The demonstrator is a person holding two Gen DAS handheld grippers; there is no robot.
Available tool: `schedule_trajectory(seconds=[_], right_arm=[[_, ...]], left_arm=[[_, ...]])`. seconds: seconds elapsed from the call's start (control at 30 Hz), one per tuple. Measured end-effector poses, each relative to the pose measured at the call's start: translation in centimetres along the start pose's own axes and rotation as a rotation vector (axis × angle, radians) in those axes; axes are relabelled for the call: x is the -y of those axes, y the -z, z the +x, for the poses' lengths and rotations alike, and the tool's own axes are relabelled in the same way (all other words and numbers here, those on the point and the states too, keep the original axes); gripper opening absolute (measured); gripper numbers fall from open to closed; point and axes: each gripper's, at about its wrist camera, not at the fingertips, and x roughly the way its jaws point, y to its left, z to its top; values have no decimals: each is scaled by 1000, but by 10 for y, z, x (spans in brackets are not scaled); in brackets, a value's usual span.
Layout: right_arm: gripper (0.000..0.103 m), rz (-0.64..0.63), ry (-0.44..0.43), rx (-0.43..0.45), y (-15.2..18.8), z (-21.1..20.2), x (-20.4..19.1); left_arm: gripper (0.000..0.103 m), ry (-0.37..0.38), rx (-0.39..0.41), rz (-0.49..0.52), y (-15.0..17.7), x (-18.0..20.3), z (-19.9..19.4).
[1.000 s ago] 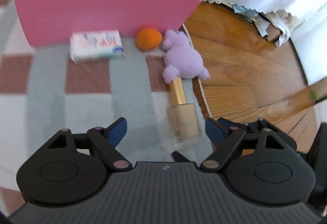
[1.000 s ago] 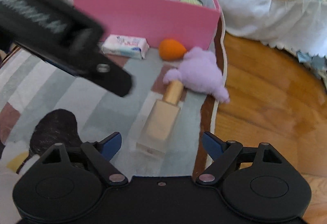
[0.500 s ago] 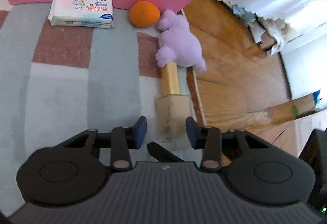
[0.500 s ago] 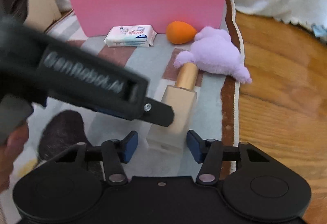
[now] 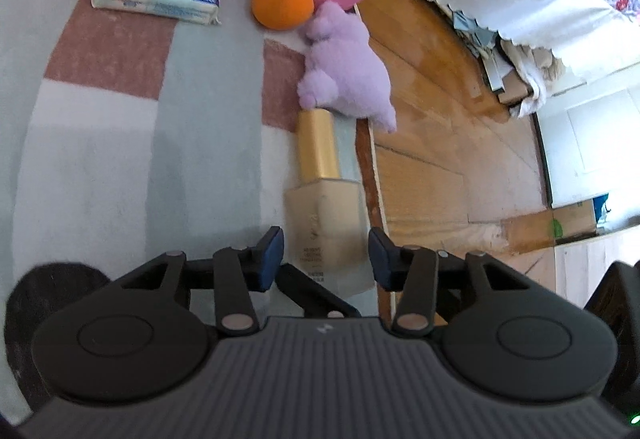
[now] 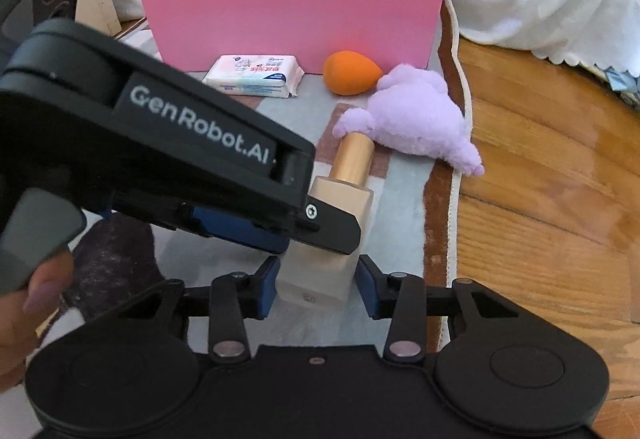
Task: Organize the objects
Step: 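Lower the left tool onto the gold-capped foundation bottle and close on it, then carry the foundation bottle with the left tool into the pink box and release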
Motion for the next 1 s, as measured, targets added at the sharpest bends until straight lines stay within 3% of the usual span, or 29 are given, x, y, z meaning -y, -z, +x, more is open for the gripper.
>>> schedule_trajectory(seconds=[0.2,0.5,0.7,1.0], right_arm=[[46,46,-70,-11,1,-5,-4],[46,1,-111,-45,2,-21,-31],[46,-22,-109,-21,-15,-41,-41],[45,-90,-89,112,-58,-89,-59]], left_arm=[[45,-65,14,-20,11,3,-14],[45,-137,-70,-53,10,5,-42],[43,-154,-14,-11,4,27,-76],[42,-141,138,37,-19,62,-145]])
